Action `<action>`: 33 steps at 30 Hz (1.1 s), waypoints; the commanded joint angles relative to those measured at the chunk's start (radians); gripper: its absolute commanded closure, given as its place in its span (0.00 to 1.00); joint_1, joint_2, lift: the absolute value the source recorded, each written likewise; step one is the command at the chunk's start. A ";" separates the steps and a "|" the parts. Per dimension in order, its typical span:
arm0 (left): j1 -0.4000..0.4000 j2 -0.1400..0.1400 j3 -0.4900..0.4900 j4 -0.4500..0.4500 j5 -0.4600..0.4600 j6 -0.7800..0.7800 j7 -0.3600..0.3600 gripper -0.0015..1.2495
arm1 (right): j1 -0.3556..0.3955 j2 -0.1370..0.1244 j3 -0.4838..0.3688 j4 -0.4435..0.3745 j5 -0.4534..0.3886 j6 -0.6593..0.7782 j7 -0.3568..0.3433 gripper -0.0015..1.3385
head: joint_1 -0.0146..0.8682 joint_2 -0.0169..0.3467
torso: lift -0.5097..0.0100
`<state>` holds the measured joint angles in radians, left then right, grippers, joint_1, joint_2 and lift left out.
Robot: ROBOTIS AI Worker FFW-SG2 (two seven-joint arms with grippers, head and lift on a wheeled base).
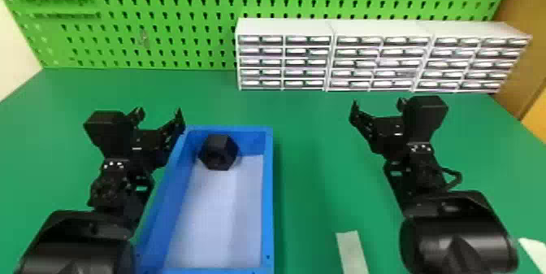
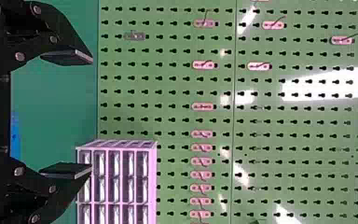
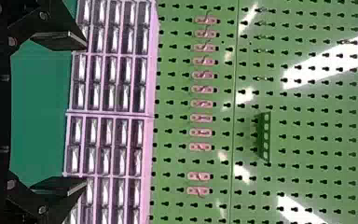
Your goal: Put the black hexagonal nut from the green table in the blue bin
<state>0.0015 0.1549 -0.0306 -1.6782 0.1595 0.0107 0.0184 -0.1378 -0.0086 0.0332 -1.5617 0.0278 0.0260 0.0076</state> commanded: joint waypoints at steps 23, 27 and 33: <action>0.002 0.000 0.000 0.000 0.000 0.000 0.000 0.35 | 0.011 -0.008 0.002 0.005 -0.032 0.026 -0.002 0.19 | 0.79 0.19 | 0.79; 0.002 0.002 0.001 0.000 0.000 0.002 0.000 0.35 | 0.012 -0.013 0.007 0.005 -0.032 0.032 -0.002 0.19 | 0.79 0.19 | 0.79; 0.005 0.000 -0.002 0.000 -0.003 0.002 0.000 0.35 | 0.012 -0.017 0.010 0.006 -0.037 0.032 -0.002 0.19 | 0.79 0.19 | 0.79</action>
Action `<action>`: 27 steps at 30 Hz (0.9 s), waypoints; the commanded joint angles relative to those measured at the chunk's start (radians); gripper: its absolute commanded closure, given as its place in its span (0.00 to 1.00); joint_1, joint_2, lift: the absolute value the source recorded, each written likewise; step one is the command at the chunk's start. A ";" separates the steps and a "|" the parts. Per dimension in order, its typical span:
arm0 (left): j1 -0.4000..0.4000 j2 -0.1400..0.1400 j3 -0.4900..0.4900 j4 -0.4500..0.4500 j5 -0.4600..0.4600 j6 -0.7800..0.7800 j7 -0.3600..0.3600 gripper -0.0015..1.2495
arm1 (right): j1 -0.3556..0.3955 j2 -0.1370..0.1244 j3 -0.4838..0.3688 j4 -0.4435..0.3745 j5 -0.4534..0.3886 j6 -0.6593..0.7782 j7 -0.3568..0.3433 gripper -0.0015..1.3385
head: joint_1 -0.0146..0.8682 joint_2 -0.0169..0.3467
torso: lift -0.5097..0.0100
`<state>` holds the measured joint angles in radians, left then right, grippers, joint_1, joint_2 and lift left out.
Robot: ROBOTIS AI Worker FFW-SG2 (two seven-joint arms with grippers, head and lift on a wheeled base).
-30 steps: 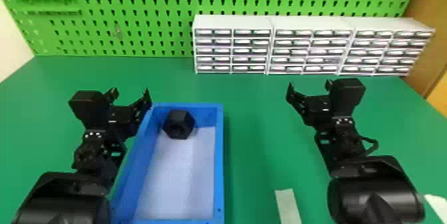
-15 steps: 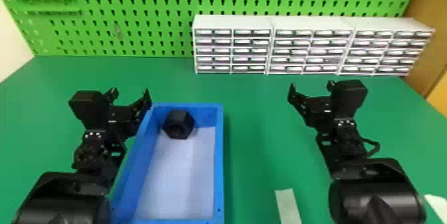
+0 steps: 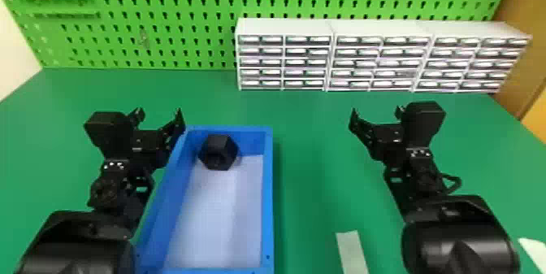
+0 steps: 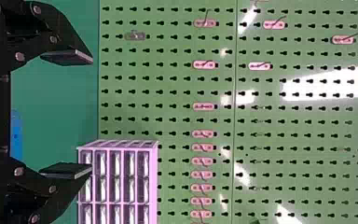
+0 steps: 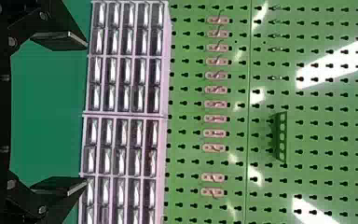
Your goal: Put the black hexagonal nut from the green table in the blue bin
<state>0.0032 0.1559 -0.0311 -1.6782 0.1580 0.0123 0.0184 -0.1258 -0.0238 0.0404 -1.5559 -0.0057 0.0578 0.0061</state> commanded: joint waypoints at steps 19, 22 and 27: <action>0.006 -0.001 -0.001 0.000 0.000 0.003 0.000 0.35 | 0.003 -0.010 0.000 0.000 -0.017 0.011 -0.002 0.19 | 0.79 0.19 | 0.79; 0.005 0.001 -0.003 0.000 0.000 0.003 0.000 0.35 | 0.003 -0.010 0.000 0.002 -0.028 0.014 -0.002 0.19 | 0.79 0.19 | 0.79; 0.008 0.001 0.002 0.000 0.006 0.003 0.000 0.35 | 0.009 -0.010 -0.007 0.000 -0.026 0.014 0.000 0.19 | 0.79 0.19 | 0.79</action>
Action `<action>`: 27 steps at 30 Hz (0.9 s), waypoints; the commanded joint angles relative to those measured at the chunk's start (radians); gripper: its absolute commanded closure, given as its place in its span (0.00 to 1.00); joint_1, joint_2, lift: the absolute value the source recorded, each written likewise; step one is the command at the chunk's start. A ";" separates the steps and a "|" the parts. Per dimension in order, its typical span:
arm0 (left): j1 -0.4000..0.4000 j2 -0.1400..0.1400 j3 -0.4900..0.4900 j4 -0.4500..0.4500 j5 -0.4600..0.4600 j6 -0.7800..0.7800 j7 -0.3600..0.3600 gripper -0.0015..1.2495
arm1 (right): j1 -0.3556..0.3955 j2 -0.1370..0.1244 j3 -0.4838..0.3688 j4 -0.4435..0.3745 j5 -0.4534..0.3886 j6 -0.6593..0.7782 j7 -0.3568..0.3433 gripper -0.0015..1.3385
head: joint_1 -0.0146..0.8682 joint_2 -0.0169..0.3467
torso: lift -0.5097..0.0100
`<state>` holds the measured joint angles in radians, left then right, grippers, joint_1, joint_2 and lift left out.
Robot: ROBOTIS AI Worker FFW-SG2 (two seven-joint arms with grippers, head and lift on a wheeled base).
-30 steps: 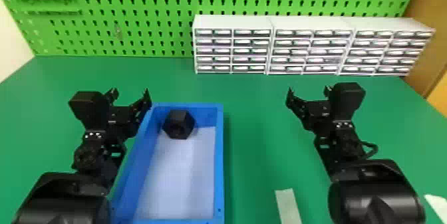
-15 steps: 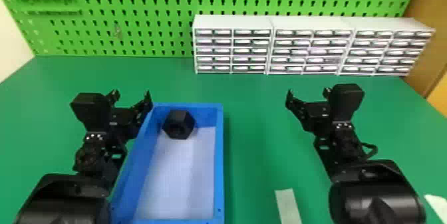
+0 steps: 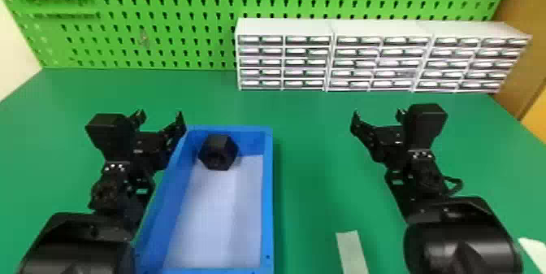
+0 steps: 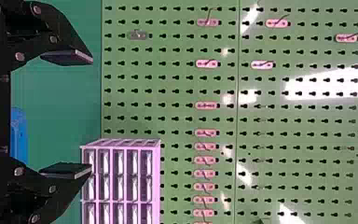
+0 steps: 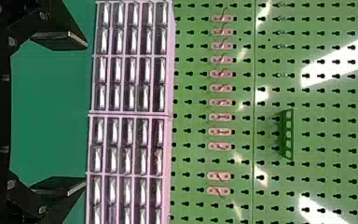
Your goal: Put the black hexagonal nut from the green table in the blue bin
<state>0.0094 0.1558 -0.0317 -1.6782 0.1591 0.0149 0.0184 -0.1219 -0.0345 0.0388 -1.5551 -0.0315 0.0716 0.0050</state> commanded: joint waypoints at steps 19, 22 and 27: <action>-0.011 0.001 -0.001 -0.002 0.005 0.000 0.000 0.35 | 0.001 -0.005 0.003 0.000 0.002 0.000 0.001 0.19 | 0.79 0.19 | 0.79; -0.009 0.001 -0.001 -0.002 0.005 0.000 0.000 0.35 | -0.001 -0.005 0.003 0.000 0.002 0.000 0.001 0.19 | 0.79 0.19 | 0.79; -0.009 0.001 -0.001 -0.002 0.005 0.000 0.000 0.35 | 0.002 -0.007 0.000 0.000 0.002 -0.001 0.000 0.19 | 0.79 0.19 | 0.79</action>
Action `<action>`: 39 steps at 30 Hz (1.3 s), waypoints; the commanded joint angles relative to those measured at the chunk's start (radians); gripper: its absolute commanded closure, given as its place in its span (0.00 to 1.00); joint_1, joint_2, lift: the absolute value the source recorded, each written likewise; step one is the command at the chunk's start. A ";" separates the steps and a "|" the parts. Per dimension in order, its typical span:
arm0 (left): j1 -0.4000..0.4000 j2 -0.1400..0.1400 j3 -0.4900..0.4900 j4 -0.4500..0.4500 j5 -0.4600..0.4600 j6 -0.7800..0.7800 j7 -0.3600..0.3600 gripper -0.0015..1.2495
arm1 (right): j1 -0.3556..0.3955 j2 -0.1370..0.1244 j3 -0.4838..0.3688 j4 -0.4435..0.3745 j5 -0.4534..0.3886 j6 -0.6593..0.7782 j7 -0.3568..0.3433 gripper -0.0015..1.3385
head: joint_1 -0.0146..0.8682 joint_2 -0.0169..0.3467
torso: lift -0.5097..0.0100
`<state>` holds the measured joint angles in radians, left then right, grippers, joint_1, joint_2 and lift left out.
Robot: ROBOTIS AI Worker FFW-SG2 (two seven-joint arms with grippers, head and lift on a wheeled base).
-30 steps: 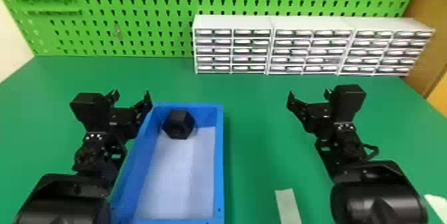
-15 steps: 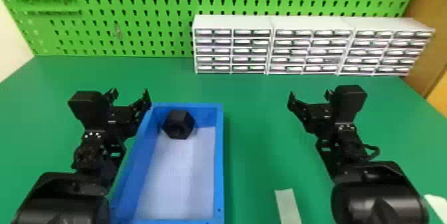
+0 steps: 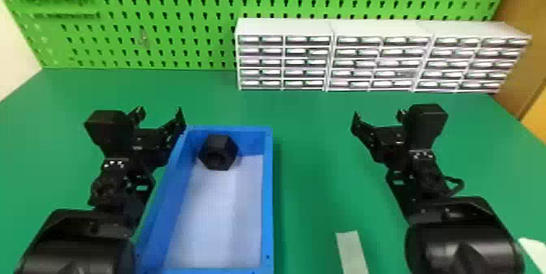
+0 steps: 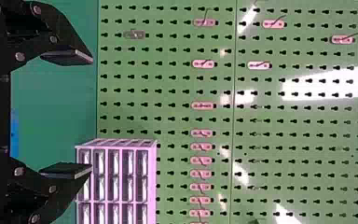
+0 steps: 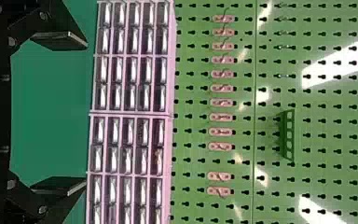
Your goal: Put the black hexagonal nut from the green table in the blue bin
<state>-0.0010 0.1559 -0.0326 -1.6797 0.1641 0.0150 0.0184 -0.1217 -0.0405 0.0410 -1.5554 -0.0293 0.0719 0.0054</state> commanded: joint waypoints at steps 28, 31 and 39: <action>0.001 -0.001 -0.007 0.000 -0.006 0.005 0.000 0.35 | 0.008 -0.007 -0.006 0.000 -0.006 0.000 0.001 0.19 | 0.79 0.19 | 0.79; 0.003 -0.001 -0.006 0.000 -0.006 0.005 0.000 0.35 | 0.008 -0.007 -0.007 0.000 -0.006 0.000 -0.001 0.19 | 0.79 0.19 | 0.79; 0.004 -0.001 -0.004 0.000 -0.006 0.005 0.000 0.35 | 0.010 -0.009 -0.009 0.000 -0.006 0.000 0.001 0.19 | 0.79 0.19 | 0.79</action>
<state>0.0026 0.1557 -0.0369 -1.6794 0.1577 0.0200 0.0184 -0.1116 -0.0488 0.0323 -1.5555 -0.0353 0.0716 0.0057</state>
